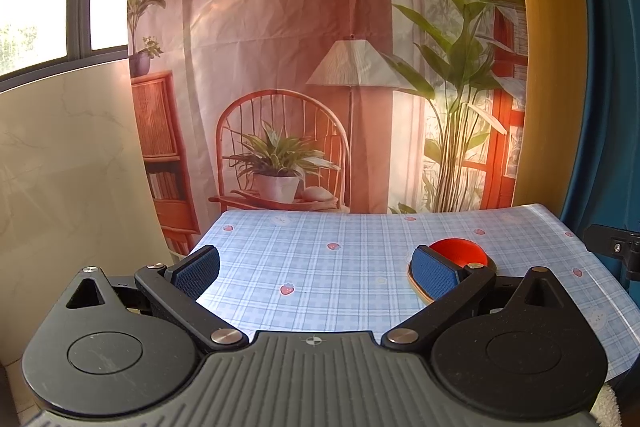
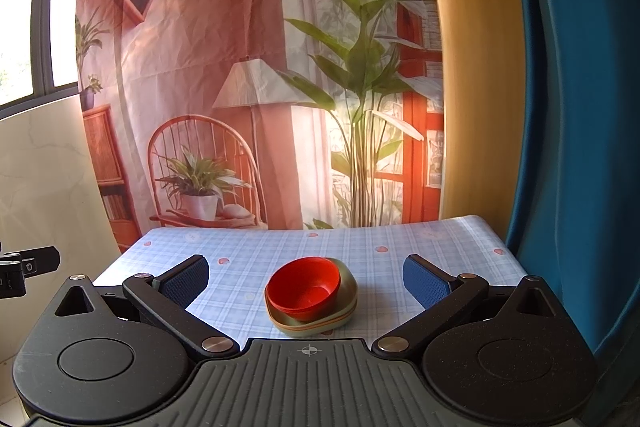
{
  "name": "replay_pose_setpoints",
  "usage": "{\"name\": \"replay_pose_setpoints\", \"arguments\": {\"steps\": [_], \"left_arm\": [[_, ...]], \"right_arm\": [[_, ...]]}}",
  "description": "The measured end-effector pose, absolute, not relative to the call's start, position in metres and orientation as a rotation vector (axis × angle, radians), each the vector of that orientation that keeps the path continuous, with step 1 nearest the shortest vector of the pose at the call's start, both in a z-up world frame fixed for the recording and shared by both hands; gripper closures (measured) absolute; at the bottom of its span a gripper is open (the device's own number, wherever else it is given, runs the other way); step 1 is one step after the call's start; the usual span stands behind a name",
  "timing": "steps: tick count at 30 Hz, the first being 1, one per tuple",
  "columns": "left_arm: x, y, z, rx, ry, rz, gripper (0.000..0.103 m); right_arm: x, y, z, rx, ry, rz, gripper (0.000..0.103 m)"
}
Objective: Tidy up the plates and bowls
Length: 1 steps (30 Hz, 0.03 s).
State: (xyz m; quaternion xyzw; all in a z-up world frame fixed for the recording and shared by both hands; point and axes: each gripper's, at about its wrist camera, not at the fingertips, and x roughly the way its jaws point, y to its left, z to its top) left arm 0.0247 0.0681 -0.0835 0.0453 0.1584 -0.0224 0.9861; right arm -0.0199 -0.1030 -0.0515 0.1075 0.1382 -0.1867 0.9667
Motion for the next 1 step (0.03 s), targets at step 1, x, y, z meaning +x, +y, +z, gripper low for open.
{"name": "replay_pose_setpoints", "arguments": {"steps": [1], "left_arm": [[0.025, 0.0684, -0.0836, 0.091, 0.32, -0.047, 0.0]], "right_arm": [[-0.0199, -0.103, -0.0515, 0.217, 0.279, -0.378, 0.0]]}}
